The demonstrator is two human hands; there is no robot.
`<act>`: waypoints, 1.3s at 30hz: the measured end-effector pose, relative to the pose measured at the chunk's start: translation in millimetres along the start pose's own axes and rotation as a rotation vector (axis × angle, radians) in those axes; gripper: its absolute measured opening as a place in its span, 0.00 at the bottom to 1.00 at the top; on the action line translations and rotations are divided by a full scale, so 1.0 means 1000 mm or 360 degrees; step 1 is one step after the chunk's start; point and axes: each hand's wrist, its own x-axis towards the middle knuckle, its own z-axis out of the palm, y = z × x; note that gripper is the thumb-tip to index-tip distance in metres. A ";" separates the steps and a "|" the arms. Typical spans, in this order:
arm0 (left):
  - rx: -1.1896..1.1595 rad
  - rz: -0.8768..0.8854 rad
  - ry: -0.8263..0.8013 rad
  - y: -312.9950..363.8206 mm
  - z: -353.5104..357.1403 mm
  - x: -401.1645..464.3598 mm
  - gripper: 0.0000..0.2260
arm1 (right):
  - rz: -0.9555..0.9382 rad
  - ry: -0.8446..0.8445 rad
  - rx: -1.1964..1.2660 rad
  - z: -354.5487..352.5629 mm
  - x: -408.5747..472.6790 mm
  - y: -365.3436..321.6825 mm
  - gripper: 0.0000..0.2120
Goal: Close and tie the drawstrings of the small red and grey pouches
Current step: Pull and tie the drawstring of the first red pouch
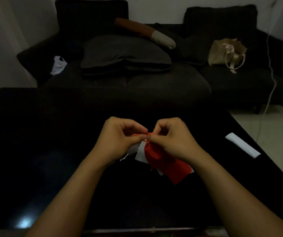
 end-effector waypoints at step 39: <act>0.0369 0.0286 0.0225 -0.013 0.010 0.004 0.07 | -0.0027 -0.0339 -0.0524 -0.023 0.005 -0.004 0.08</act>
